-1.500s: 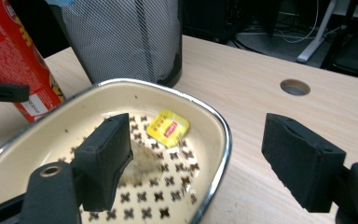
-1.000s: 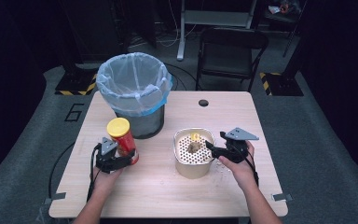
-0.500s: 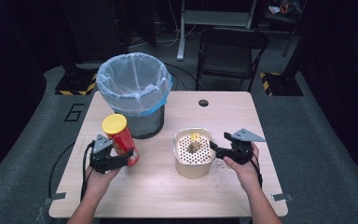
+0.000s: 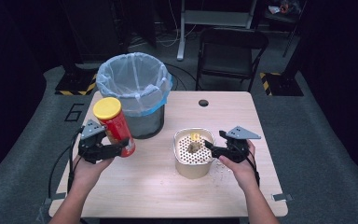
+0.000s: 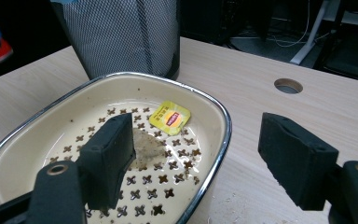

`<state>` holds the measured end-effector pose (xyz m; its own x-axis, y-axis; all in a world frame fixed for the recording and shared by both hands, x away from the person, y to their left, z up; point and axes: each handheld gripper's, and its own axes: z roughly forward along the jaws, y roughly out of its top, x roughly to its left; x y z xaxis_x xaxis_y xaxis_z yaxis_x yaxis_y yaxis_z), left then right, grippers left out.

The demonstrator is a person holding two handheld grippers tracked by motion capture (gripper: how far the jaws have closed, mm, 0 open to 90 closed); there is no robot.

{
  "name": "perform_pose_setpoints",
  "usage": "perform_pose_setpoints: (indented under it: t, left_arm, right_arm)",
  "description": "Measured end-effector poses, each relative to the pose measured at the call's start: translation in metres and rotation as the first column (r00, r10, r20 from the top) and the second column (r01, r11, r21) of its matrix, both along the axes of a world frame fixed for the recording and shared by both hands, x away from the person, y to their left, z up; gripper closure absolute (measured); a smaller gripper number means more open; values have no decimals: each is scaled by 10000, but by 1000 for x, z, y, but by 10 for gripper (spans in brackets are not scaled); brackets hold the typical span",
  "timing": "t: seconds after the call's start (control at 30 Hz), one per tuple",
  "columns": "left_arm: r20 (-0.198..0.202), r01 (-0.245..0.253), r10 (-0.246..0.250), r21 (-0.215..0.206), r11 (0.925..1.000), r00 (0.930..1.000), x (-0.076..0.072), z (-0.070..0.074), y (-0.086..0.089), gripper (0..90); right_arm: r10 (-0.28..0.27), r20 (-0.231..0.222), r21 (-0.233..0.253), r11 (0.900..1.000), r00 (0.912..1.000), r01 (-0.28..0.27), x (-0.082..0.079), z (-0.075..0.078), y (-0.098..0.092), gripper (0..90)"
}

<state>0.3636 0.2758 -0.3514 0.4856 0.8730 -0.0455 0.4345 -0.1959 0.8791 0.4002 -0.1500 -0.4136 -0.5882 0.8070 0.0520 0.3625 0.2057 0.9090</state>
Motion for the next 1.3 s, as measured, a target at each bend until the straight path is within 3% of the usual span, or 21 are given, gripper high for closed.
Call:
perform_pose_setpoints:
  t: [0.37, 0.73, 1.03, 1.3]
  left_arm:
    - [37, 139, -138, -306, 9994, 9999, 7, 39, 6, 241]
    - [-115, 593, -595, -175, 9981, 9982, 14, 69, 4, 241]
    - [-25, 553, -553, -110, 9984, 9985, 15, 93, 4, 241]
    - [-340, 666, -665, -2, 9978, 9972, 27, 114, 5, 241]
  right_arm:
    - [150, -277, -39, 9999, 9995, -151, 1, -8, 1, 261]
    - [62, -467, 96, 9999, 9989, -58, 2, -7, 2, 259]
    - [223, -400, -91, 9997, 9990, -227, 1, -9, 6, 259]
    - [185, -535, -23, 9998, 9984, -186, 2, -11, 4, 259]
